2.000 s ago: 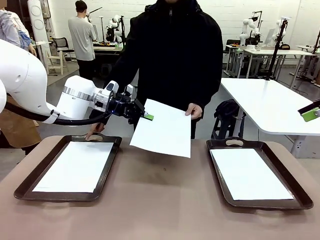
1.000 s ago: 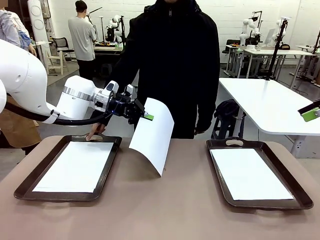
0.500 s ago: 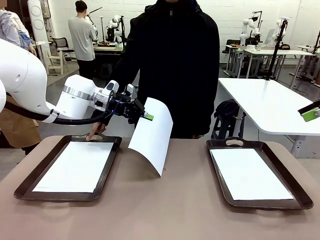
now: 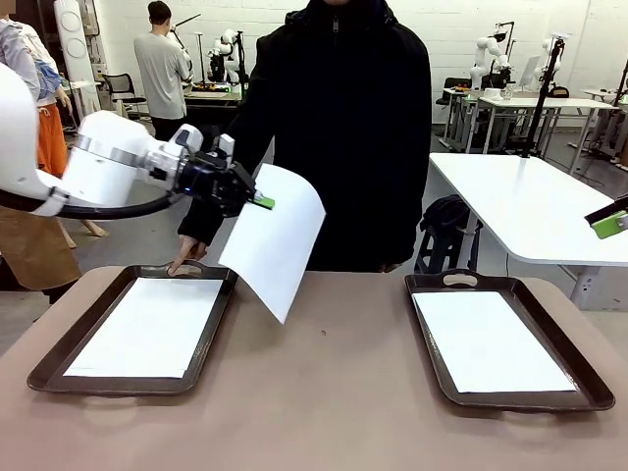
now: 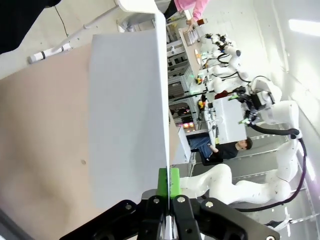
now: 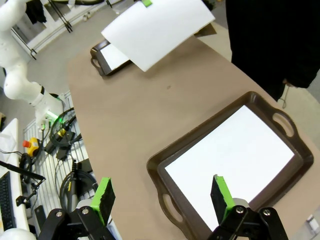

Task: Sort the A4 documents.
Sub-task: Place the A4 Paper in the designated Handle tray.

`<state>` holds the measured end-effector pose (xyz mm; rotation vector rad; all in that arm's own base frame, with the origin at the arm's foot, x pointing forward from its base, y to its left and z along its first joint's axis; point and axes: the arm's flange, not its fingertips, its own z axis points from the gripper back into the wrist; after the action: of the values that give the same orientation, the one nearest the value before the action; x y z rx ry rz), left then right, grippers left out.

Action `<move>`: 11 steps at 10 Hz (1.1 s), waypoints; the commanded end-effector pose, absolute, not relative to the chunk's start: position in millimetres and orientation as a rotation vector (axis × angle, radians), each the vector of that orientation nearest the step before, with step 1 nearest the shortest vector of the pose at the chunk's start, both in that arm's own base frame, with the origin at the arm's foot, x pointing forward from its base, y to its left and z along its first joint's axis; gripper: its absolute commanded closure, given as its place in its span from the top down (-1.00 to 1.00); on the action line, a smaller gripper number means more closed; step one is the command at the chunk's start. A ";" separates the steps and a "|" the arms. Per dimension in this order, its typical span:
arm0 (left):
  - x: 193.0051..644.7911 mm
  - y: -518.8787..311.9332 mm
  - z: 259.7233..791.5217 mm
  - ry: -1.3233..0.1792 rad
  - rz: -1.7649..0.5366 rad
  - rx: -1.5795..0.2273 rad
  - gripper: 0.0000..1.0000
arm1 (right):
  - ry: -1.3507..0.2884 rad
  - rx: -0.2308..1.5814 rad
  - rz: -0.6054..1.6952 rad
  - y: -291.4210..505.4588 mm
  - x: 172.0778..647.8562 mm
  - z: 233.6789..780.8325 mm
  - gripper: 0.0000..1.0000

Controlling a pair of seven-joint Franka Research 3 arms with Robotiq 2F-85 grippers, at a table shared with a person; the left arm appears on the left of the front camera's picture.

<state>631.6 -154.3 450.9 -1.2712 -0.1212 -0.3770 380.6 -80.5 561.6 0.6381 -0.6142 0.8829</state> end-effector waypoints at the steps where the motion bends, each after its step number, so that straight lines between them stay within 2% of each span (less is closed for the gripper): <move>1: 594.6 -122.0 460.4 -0.028 -0.251 -1.366 -0.98 | -0.615 0.637 0.883 -80.2 380.6 560.8 1.00; 3: 584.4 -94.7 468.1 0.014 -0.179 -1.380 -0.98 | -0.615 0.637 0.883 -80.2 380.6 560.8 1.00; 4: 585.0 -80.1 466.7 0.086 -0.168 -1.361 -0.98 | -0.615 0.637 0.883 -80.2 380.6 560.8 1.00; 5: 588.8 -71.2 466.7 0.120 -0.210 -1.334 -0.98 | -0.615 0.637 0.883 -80.2 380.6 560.8 1.00; 8: 598.3 -51.6 445.9 0.142 -0.290 -1.303 -0.98 | -0.615 0.637 0.883 -80.2 380.6 560.8 1.00; 9: 599.8 -48.8 435.4 0.175 -0.279 -1.251 -0.98 | -0.615 0.637 0.883 -80.2 380.6 560.8 1.00; 11: 595.5 -41.2 420.7 0.149 -0.218 -1.283 -0.98 | -0.615 0.637 0.883 -80.2 380.6 560.8 1.00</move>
<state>596.9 -47.7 419.4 -1.2748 0.1719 -0.2292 380.6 -80.6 561.6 0.6381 -0.6144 0.8826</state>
